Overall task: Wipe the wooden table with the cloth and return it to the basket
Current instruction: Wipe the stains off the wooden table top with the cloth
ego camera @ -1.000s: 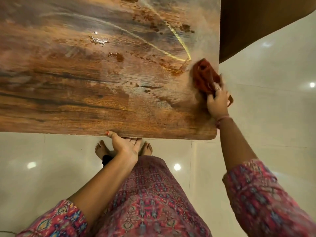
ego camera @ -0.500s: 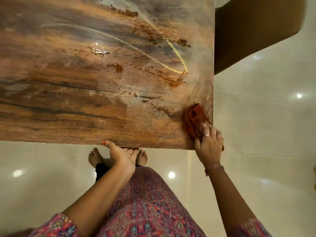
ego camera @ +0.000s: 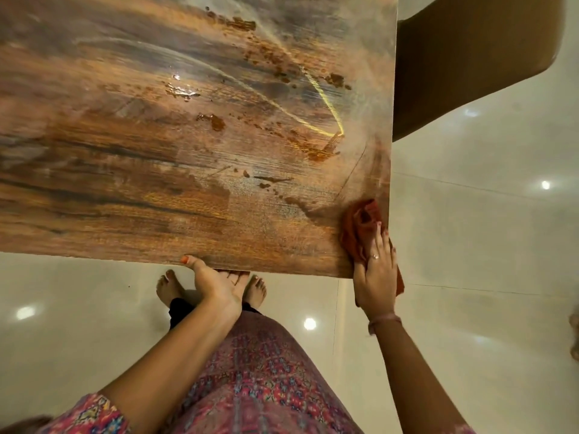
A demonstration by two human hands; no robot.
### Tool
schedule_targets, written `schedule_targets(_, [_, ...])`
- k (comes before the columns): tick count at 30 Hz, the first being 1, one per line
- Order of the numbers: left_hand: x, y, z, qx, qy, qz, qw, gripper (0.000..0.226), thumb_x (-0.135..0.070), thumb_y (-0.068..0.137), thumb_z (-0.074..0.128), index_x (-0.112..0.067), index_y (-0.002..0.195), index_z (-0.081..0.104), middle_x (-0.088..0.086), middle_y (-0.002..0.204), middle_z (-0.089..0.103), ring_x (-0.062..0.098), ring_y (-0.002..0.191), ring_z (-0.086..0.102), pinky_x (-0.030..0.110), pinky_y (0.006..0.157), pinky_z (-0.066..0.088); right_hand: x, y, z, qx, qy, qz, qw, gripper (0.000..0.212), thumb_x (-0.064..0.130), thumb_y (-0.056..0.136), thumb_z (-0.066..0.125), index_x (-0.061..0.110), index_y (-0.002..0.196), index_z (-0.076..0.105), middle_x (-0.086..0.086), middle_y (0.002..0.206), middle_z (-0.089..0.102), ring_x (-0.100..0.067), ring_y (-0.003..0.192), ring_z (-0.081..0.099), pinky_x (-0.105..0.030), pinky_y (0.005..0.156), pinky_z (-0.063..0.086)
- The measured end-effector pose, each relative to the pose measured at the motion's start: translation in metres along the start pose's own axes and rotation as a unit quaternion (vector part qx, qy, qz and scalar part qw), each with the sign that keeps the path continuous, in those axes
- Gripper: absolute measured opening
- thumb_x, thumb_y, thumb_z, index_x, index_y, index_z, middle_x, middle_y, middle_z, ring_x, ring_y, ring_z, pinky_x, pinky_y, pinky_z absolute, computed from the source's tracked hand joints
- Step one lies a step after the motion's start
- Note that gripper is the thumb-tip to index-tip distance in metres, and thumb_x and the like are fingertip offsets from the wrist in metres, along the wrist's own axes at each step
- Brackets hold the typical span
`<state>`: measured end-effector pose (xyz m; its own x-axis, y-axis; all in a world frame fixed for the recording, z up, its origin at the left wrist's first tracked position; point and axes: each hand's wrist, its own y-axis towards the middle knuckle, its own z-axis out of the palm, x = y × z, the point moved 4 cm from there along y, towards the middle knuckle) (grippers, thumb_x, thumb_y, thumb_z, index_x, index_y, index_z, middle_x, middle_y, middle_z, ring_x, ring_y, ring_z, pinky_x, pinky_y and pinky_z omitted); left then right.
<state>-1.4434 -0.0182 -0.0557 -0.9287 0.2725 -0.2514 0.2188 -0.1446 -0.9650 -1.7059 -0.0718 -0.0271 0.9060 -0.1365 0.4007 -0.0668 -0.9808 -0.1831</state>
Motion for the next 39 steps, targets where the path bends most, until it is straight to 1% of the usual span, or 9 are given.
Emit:
schedule_targets(10, [0.0,0.002,-0.004,-0.008,0.019,0.004,1.0,0.083,-0.067,0.092,0.025,-0.012,0.152,0.015,0.017,0.155,0.024,0.032,0.137,0.036,0.044,0.11,0.035,0.03,0.137,-0.015,-0.04,-0.024,0.033,0.998,0.059,0.022,0.098,0.038,0.013,0.153,0.02,-0.005,0.16,0.018,-0.024,0.148,0.012,-0.045,0.121,0.01])
schedule_targets(14, [0.0,-0.001,-0.003,-0.029,0.02,0.009,0.999,0.082,-0.066,0.092,0.028,-0.011,0.152,0.015,0.019,0.154,0.024,0.033,0.136,0.037,0.044,0.106,0.037,0.056,0.049,0.013,0.01,0.004,-0.046,0.999,0.068,0.02,0.086,0.04,0.012,0.152,0.023,-0.005,0.158,0.024,-0.019,0.148,0.014,-0.04,0.121,0.006])
schedule_targets(18, [0.004,0.0,-0.001,0.001,0.008,-0.009,1.0,0.084,-0.069,0.091,0.026,-0.01,0.152,0.016,0.018,0.154,0.025,0.032,0.137,0.036,0.043,0.107,0.036,0.039,0.01,0.004,0.066,0.001,-0.137,0.988,0.067,0.017,0.083,0.042,0.02,0.149,0.032,0.0,0.153,0.035,-0.015,0.144,0.024,-0.044,0.119,0.019])
schedule_targets(21, [0.003,0.002,-0.002,0.022,0.011,-0.018,1.0,0.085,-0.07,0.091,0.023,-0.013,0.152,0.016,0.017,0.155,0.025,0.031,0.138,0.035,0.042,0.109,0.034,0.017,0.093,-0.026,0.022,0.041,-0.013,0.999,0.061,0.022,0.086,0.038,0.016,0.146,0.037,-0.012,0.146,0.045,-0.031,0.133,0.04,-0.046,0.113,0.031])
schedule_targets(24, [0.003,-0.003,-0.002,0.012,0.017,-0.007,1.0,0.084,-0.07,0.091,0.023,-0.013,0.152,0.017,0.017,0.154,0.027,0.031,0.137,0.036,0.042,0.109,0.035,0.026,0.136,-0.029,-0.022,0.053,0.063,0.996,0.059,0.02,0.092,0.037,0.007,0.149,0.03,-0.014,0.153,0.033,-0.032,0.141,0.029,-0.044,0.119,0.019])
schedule_targets(29, [0.001,0.001,-0.001,0.013,0.008,-0.01,1.0,0.079,-0.069,0.091,0.024,-0.013,0.147,0.031,0.015,0.145,0.042,0.029,0.129,0.047,0.042,0.101,0.041,0.083,-0.008,0.038,0.116,0.048,-0.133,0.983,0.071,0.021,0.082,0.036,0.019,0.152,0.022,0.002,0.158,0.021,-0.01,0.148,0.008,-0.024,0.118,-0.005])
schedule_targets(33, [0.005,0.002,-0.001,0.036,0.004,-0.014,0.999,0.084,-0.071,0.09,0.022,-0.011,0.148,0.029,0.016,0.147,0.039,0.03,0.132,0.043,0.042,0.106,0.037,0.059,0.011,0.017,0.155,0.012,-0.228,0.961,0.071,0.015,0.079,0.042,0.022,0.149,0.032,0.009,0.154,0.027,-0.008,0.145,0.016,-0.034,0.12,0.008])
schedule_targets(36, [0.004,0.002,-0.002,0.026,0.005,-0.016,1.0,0.086,-0.072,0.089,0.022,-0.013,0.152,0.019,0.016,0.154,0.028,0.032,0.137,0.036,0.045,0.111,0.032,0.049,0.097,-0.009,0.08,0.044,-0.133,0.987,0.062,0.01,0.087,0.045,0.015,0.148,0.036,-0.005,0.152,0.037,-0.024,0.143,0.029,-0.042,0.12,0.017])
schedule_targets(39, [0.003,0.002,-0.005,-0.004,0.009,-0.001,1.0,0.083,-0.071,0.089,0.026,-0.015,0.151,0.021,0.016,0.152,0.031,0.033,0.134,0.04,0.045,0.106,0.037,0.066,0.13,-0.004,-0.008,0.056,-0.019,0.998,0.062,0.013,0.09,0.044,0.012,0.15,0.03,-0.008,0.155,0.032,-0.025,0.145,0.024,-0.042,0.121,0.013])
